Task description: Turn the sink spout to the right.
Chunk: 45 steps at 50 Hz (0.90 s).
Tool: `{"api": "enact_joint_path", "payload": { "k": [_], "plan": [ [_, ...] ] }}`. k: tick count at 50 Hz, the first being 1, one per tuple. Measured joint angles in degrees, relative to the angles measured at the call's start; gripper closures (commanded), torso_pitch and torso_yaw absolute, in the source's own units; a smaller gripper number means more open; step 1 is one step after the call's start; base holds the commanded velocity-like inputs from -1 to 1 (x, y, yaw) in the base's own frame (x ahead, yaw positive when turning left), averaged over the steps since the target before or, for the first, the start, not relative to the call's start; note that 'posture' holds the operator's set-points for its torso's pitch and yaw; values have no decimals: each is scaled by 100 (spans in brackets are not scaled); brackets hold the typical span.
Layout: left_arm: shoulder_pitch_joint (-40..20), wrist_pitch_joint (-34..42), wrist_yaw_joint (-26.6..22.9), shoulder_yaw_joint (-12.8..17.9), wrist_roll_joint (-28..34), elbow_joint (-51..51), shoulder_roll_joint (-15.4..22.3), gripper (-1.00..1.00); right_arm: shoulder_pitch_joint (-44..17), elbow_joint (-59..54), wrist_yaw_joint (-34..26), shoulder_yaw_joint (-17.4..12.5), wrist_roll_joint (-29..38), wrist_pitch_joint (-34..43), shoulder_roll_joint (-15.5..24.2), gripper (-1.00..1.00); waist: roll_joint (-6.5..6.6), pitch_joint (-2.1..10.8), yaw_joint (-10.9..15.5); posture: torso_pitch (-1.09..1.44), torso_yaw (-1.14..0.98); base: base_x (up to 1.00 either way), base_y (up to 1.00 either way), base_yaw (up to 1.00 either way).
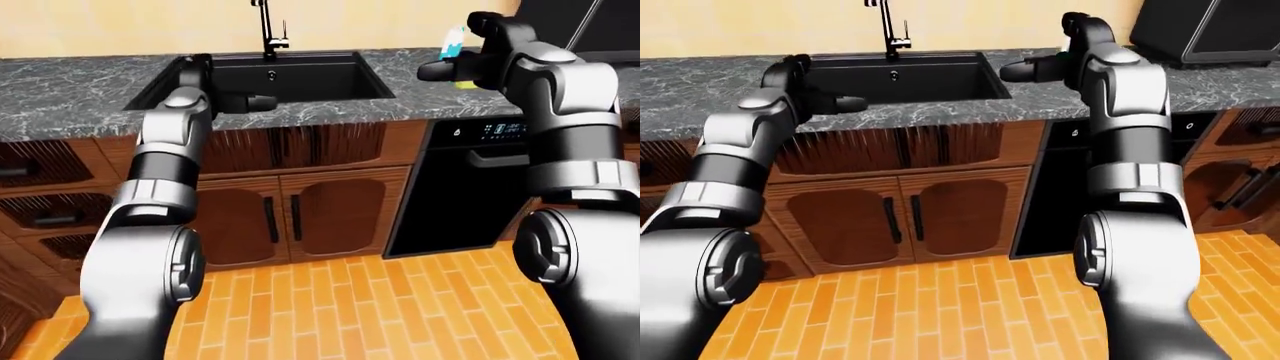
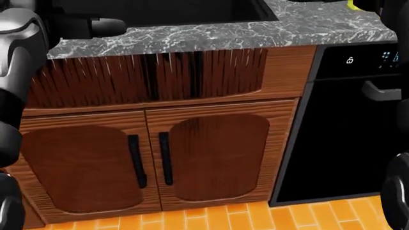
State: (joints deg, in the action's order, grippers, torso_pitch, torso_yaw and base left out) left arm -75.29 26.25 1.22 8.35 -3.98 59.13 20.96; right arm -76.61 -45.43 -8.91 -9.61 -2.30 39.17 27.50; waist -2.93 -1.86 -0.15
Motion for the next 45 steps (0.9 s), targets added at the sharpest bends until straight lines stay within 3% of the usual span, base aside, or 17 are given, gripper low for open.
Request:
{"api": "enact_joint_path", "payload": {
  "k": [5, 8, 9, 10, 13, 15, 19, 22, 23, 24, 27, 30, 34, 37, 41, 43, 45],
  "plan": [
    [-67, -17, 32, 28, 16, -70, 56, -100, -54, 15, -6, 10, -7, -12, -3, -100, 372, -36, -26, 0, 0, 25, 0, 0],
    [-116, -60, 36, 30, 12, -114, 72, -100, -93, 29, -8, 20, -7, -6, -8, -100, 699, 23, -77, 0, 0, 25, 0, 0],
    [-123, -78, 37, 39, 11, -118, 104, -100, -98, 57, -10, 28, -9, -11, -36, -100, 712, 44, -61, 0, 0, 25, 0, 0],
    [-103, -99, 48, 57, 17, -114, 132, -100, -72, 77, -21, 47, -19, -16, -73, -100, 637, 19, -16, 0, 0, 26, 0, 0],
    [1, -107, 97, 96, 37, 54, 161, -100, 9, 40, -68, 85, -74, -1, -143, -100, 624, 8, 44, 0, 0, 25, 0, 0],
    [-35, -65, 105, 89, 38, 177, 162, -100, -9, -6, -79, 68, -89, 43, -102, -100, 536, 23, 48, 0, 0, 24, 0, 0],
    [-118, 23, 108, 92, 11, 18, 190, -100, -114, 235, -65, 38, -73, 166, -10, -100, 260, -9, 83, 0, 0, 25, 0, 0],
    [-157, 8, 116, 87, 1, -111, 197, -100, -105, 420, -74, 26, -90, 133, 1, -100, -53, 51, 137, 0, 0, 26, 0, 0],
    [-168, -27, 116, 81, -1, -127, 172, -100, -94, 430, -75, 10, -97, 105, 23, -100, -104, 74, 117, 0, 0, 26, 0, 0],
    [-146, -69, 109, 66, -8, -107, 129, -100, -56, 411, -69, -16, -98, 70, 40, -100, -34, 42, 71, 0, 0, 26, 0, 0],
    [-114, -53, 67, 20, -34, 65, 61, -100, 31, 207, -31, -37, -64, 124, 75, -100, -23, -4, -4, 0, 0, 25, 0, 0],
    [-121, 23, 65, 21, -25, 77, 85, -100, 67, 268, -12, -19, -44, 213, 55, -100, 120, -10, -1, 0, 0, 25, 0, 0],
    [-211, 15, 62, 33, 1, 1, 147, -100, 18, 160, -13, -29, -76, 70, 32, -100, 406, -27, -40, 0, 0, 25, 0, 0],
    [-284, -3, 52, 50, 13, -38, 213, -100, -89, 117, -3, 16, -64, 85, 11, -100, 757, 51, -73, 0, 0, 25, 0, 0],
    [-214, 0, 82, 101, 55, 92, 315, -100, -77, 123, -66, 112, -105, 128, -113, -100, 700, -6, 35, 0, 0, 25, 0, 0],
    [-245, 32, 85, 107, 63, 165, 334, -100, -81, 115, -84, 96, -107, 147, -86, -100, 603, 37, 33, 0, 0, 9, 0, 0],
    [-333, 35, 73, 114, 60, 105, 385, -100, -139, 253, -96, 67, -86, 140, -21, -100, 485, -54, 2, 0, 0, 0, 0, 0]
  ]
}}
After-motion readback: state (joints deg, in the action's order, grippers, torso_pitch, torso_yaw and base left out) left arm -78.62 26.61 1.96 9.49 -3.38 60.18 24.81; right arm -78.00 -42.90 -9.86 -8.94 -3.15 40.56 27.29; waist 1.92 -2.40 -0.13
